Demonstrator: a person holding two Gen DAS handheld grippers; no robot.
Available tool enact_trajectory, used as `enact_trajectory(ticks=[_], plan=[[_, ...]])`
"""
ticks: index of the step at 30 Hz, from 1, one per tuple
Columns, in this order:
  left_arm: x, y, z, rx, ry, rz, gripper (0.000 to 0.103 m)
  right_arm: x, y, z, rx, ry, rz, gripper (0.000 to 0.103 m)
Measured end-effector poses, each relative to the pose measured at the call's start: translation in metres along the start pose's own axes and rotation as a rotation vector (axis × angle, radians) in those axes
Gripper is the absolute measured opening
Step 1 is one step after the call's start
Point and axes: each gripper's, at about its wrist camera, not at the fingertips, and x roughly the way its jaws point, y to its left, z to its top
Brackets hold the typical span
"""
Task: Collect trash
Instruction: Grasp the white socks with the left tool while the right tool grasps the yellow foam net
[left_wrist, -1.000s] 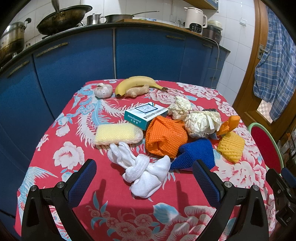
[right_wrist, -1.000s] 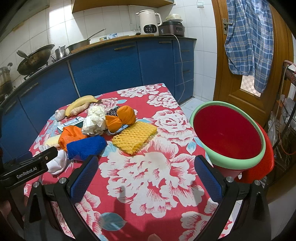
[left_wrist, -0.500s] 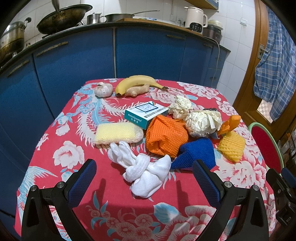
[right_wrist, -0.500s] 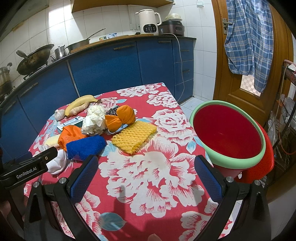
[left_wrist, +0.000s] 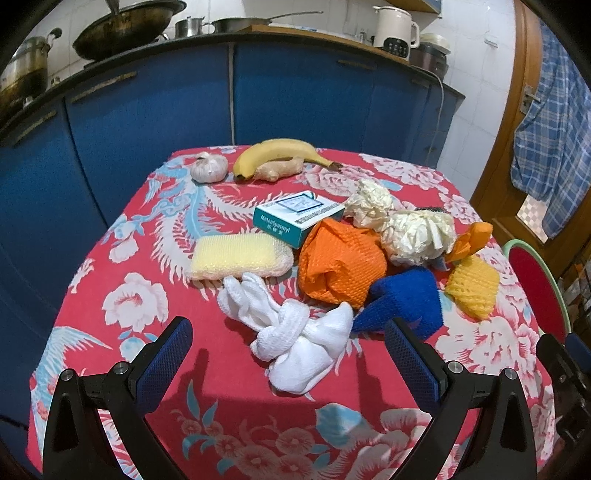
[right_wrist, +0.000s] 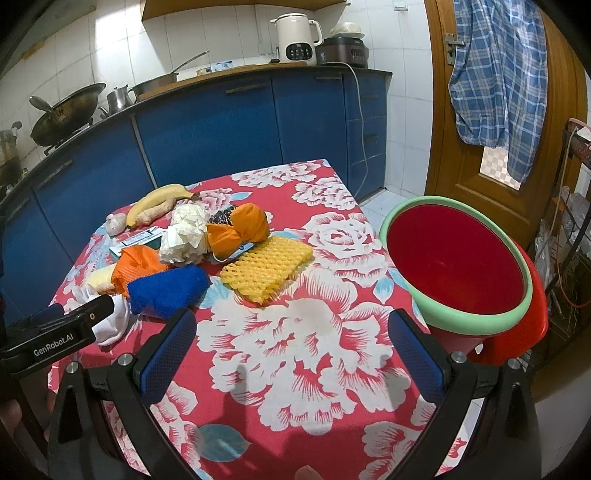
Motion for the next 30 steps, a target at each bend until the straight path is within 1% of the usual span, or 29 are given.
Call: enact_trajectory(ticks=[7, 8, 10, 12, 14, 17, 19, 22, 24, 25, 26, 27, 28, 30], plan=[[0.014, 0.004, 0.000, -0.013, 0.049, -0.035, 0.102, 0.015, 0.004, 0.005, -0.017, 0.052, 0.000, 0.102], [0.016, 0.004, -0.001, -0.014, 0.056, -0.046, 0.100, 0.018, 0.003, 0.007, -0.014, 0.063, 0.002, 0.102], [0.018, 0.003, -0.002, -0.016, 0.071, -0.065, 0.094, 0.026, 0.003, 0.012, -0.011, 0.083, 0.010, 0.102], [0.021, 0.003, -0.003, -0.016, 0.096, -0.085, 0.081, 0.035, 0.004, 0.017, -0.017, 0.101, 0.012, 0.102], [0.024, 0.004, -0.003, -0.025, 0.114, -0.109, 0.076, 0.047, 0.004, 0.023, -0.021, 0.122, 0.016, 0.102], [0.026, 0.007, -0.002, -0.028, 0.119, -0.146, 0.061, 0.063, 0.003, 0.029, -0.010, 0.156, 0.022, 0.102], [0.026, 0.007, -0.002, -0.029, 0.117, -0.158, 0.055, 0.073, 0.003, 0.032, 0.005, 0.183, 0.028, 0.101], [0.026, 0.007, -0.002, -0.029, 0.115, -0.161, 0.047, 0.085, 0.003, 0.035, 0.030, 0.216, 0.032, 0.092], [0.026, 0.008, -0.001, -0.027, 0.116, -0.165, 0.042, 0.091, 0.005, 0.035, 0.028, 0.229, 0.040, 0.089], [0.026, 0.009, -0.001, -0.027, 0.114, -0.169, 0.041, 0.092, 0.007, 0.034, 0.022, 0.233, 0.045, 0.088], [0.025, 0.009, -0.001, -0.028, 0.111, -0.173, 0.039, 0.093, 0.008, 0.034, 0.015, 0.235, 0.050, 0.082], [0.025, 0.010, -0.002, -0.028, 0.109, -0.176, 0.037, 0.095, 0.009, 0.033, 0.009, 0.239, 0.058, 0.071], [0.024, 0.010, -0.002, -0.029, 0.107, -0.178, 0.037, 0.096, 0.011, 0.032, 0.005, 0.251, 0.073, 0.065], [0.023, 0.011, -0.002, -0.027, 0.105, -0.180, 0.034, 0.097, 0.012, 0.030, -0.006, 0.247, 0.071, 0.059]])
